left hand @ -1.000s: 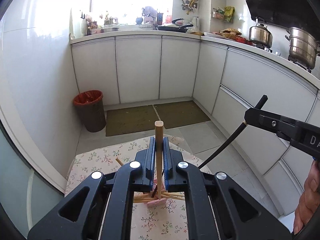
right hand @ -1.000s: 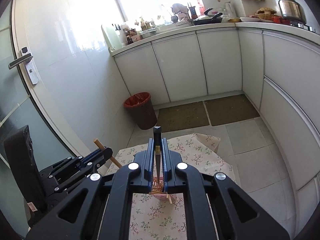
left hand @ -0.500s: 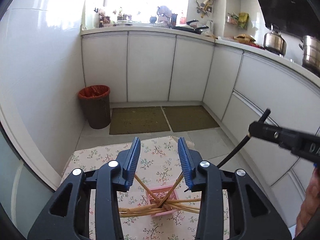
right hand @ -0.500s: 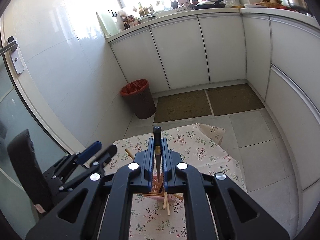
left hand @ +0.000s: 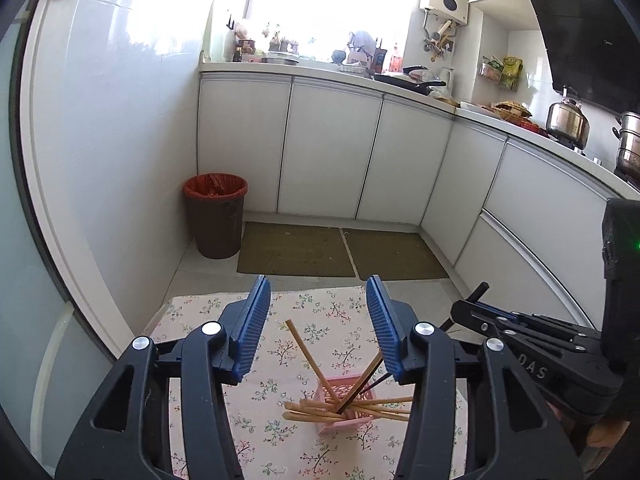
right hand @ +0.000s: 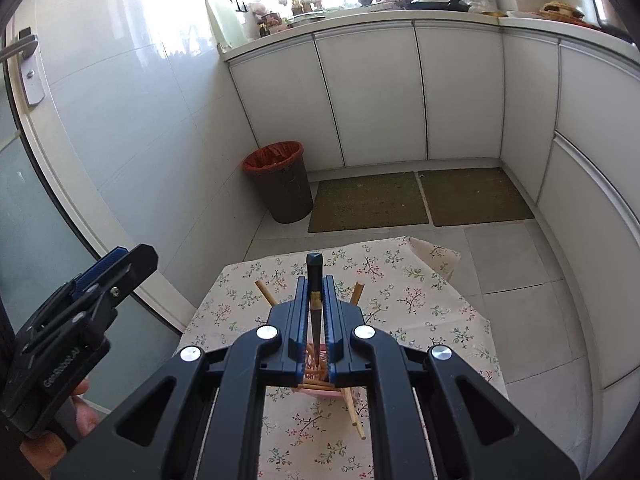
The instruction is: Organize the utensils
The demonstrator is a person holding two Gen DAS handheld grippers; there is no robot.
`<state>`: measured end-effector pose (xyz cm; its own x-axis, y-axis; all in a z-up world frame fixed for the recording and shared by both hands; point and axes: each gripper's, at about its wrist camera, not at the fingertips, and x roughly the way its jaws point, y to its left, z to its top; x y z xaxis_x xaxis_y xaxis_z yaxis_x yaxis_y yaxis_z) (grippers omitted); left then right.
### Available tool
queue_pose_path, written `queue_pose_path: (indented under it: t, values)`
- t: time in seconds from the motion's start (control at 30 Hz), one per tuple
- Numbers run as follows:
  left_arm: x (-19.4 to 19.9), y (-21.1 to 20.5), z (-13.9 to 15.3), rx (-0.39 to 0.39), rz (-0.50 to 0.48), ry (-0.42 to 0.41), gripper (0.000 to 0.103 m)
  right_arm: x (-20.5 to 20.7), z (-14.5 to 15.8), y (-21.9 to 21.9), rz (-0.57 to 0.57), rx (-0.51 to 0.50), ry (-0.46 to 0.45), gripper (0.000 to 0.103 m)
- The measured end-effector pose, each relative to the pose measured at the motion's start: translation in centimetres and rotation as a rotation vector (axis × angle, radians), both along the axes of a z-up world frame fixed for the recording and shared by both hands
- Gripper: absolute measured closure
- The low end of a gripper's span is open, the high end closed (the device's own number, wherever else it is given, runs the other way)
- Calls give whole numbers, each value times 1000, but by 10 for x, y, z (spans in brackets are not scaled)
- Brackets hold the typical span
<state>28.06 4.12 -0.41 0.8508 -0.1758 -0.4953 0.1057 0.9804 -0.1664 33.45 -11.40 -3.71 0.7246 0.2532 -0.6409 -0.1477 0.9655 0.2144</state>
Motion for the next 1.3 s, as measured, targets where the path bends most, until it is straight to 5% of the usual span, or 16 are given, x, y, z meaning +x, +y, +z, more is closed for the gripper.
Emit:
queue_pose_path:
  t: [0.13, 0.23, 0.4, 0.6, 0.87, 1.03, 1.3]
  values:
    - [-1, 11, -7, 3, 25, 15, 55, 8, -21, 7, 19, 21, 16, 92]
    - [-5, 16, 1, 9, 50, -14, 55, 3, -11, 7, 12, 15, -14, 92]
    - [-22, 11, 18, 36, 88, -79, 36, -21, 22, 0, -40, -47, -116, 91]
    - [-46, -8, 32, 96, 124, -121, 24, -61, 35, -6, -142, -157, -193, 66]
    - [-82, -28, 43, 133, 166, -149, 7, -95, 48, -29, -252, -126, -208, 39]
    - [-98, -38, 44, 143, 180, -136, 7, -125, 55, -35, -303, -118, -260, 16]
    - [-130, -49, 38, 129, 191, -131, 7, -175, 50, -47, -426, -135, -326, 7]
